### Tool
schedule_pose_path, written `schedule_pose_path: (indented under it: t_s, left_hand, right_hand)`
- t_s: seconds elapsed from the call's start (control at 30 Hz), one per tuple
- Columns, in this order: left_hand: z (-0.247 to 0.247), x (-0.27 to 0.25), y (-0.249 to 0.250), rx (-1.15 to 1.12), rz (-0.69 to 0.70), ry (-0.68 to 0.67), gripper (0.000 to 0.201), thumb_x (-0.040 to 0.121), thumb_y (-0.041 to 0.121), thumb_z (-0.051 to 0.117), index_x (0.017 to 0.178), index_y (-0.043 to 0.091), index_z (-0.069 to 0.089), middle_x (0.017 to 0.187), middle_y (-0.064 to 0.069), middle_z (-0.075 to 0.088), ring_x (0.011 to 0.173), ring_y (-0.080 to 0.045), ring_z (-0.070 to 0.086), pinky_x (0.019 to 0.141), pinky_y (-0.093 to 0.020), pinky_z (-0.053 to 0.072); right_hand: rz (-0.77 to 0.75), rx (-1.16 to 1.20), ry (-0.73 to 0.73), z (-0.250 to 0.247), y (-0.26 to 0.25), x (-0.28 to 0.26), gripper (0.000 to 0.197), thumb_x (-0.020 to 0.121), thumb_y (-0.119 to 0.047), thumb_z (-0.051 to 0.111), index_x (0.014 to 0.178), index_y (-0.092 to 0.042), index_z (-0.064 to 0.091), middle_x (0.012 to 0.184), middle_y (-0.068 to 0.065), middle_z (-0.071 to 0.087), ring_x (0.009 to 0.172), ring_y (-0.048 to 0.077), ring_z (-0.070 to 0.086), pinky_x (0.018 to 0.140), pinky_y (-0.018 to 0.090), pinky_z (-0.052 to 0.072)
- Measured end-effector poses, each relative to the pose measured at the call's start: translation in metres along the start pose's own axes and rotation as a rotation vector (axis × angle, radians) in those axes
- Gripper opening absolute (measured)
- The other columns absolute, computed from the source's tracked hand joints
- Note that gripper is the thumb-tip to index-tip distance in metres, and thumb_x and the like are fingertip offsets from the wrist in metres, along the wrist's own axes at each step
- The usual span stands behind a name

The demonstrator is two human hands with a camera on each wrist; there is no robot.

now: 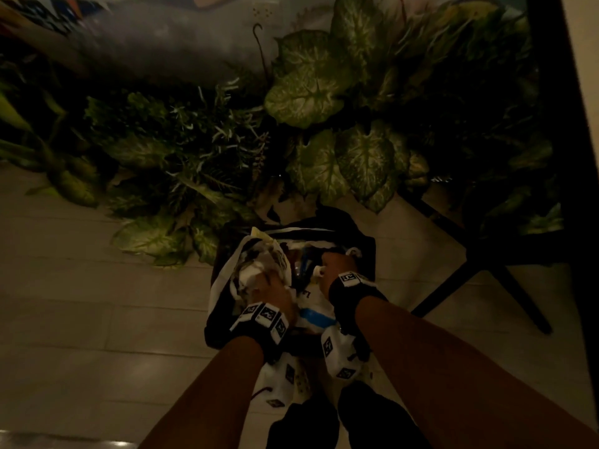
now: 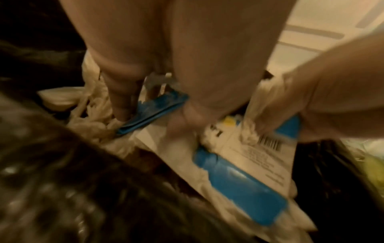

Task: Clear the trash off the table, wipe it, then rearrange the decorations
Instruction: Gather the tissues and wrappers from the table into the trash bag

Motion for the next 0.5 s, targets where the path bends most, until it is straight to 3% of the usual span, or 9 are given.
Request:
schedule_pose_path:
  t_s: [0.1, 0.17, 0.23, 0.3, 0.37, 0.43, 0.5]
  left_hand:
    - [0.017, 0.020, -0.011, 0.005, 0.027, -0.086, 0.111, 0.075, 0.059, 0.057, 0.147, 0.019, -0.018, 0.155, -0.011, -0.011, 0.143, -0.038, 0.002, 0.115, -0.050, 0.015]
    - [0.018, 0.022, -0.013, 0.024, 0.069, -0.104, 0.117, 0.065, 0.072, 0.052, 0.146, 0.029, -0.021, 0.157, -0.008, -0.012, 0.144, -0.037, -0.003, 0.116, -0.056, 0.012]
    - [0.014, 0.014, -0.018, -0.088, 0.046, -0.156, 0.116, 0.071, 0.053, 0.068, 0.148, 0.030, -0.017, 0.157, -0.003, -0.004, 0.144, -0.033, 0.006, 0.116, -0.052, 0.017]
    - [0.004, 0.001, -0.022, -0.259, 0.008, -0.185, 0.115, 0.073, 0.026, 0.076, 0.149, 0.031, -0.011, 0.157, -0.005, 0.011, 0.138, -0.033, 0.028, 0.109, -0.048, 0.034]
    - [-0.008, -0.011, -0.025, -0.358, -0.018, -0.166, 0.112, 0.075, 0.020, 0.075, 0.149, 0.032, -0.009, 0.154, -0.006, 0.021, 0.131, -0.030, 0.039, 0.102, -0.035, 0.041]
    - [-0.020, -0.024, -0.024, -0.396, -0.028, -0.150, 0.106, 0.079, 0.017, 0.071, 0.150, 0.028, -0.007, 0.152, -0.007, 0.026, 0.129, -0.029, 0.042, 0.093, -0.025, 0.040]
    - [-0.034, -0.036, -0.020, -0.429, -0.027, -0.122, 0.104, 0.079, 0.015, 0.071, 0.150, 0.027, -0.004, 0.152, -0.006, 0.027, 0.131, -0.028, 0.040, 0.101, -0.028, 0.039]
  right_hand:
    - [0.021, 0.032, 0.000, 0.005, 0.009, 0.004, 0.031, 0.094, -0.017, 0.048, 0.122, -0.005, 0.053, 0.130, 0.019, 0.051, 0.120, 0.035, 0.048, 0.103, 0.039, 0.039]
    - [0.020, 0.035, -0.006, 0.006, 0.010, 0.001, 0.037, 0.094, -0.021, 0.048, 0.128, -0.006, 0.049, 0.135, 0.020, 0.046, 0.124, 0.037, 0.044, 0.106, 0.044, 0.037]
    - [-0.003, 0.049, 0.002, 0.002, 0.007, -0.006, 0.040, 0.092, -0.021, 0.050, 0.131, -0.010, 0.047, 0.137, 0.018, 0.046, 0.124, 0.036, 0.044, 0.105, 0.044, 0.038]
    - [-0.015, 0.066, -0.012, -0.004, 0.003, -0.015, 0.049, 0.089, -0.019, 0.056, 0.136, -0.019, 0.043, 0.141, 0.012, 0.044, 0.126, 0.034, 0.043, 0.107, 0.042, 0.038]
    - [-0.013, 0.094, -0.023, -0.015, 0.000, -0.027, 0.056, 0.089, -0.017, 0.058, 0.140, -0.022, 0.038, 0.145, 0.010, 0.041, 0.129, 0.032, 0.042, 0.108, 0.041, 0.037]
    - [-0.016, 0.093, -0.040, -0.025, -0.002, -0.040, 0.058, 0.090, -0.016, 0.058, 0.142, -0.019, 0.035, 0.146, 0.010, 0.039, 0.130, 0.031, 0.042, 0.109, 0.036, 0.036]
    - [-0.023, 0.076, -0.060, -0.034, -0.006, -0.052, 0.059, 0.089, -0.015, 0.059, 0.143, -0.016, 0.034, 0.146, 0.011, 0.039, 0.130, 0.031, 0.042, 0.107, 0.035, 0.038]
Point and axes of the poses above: each hand's wrist, its own x-axis towards the middle knuckle, its own z-axis out of the palm, y = z × x, the point moved 9 cm from there along x, towards the middle knuckle
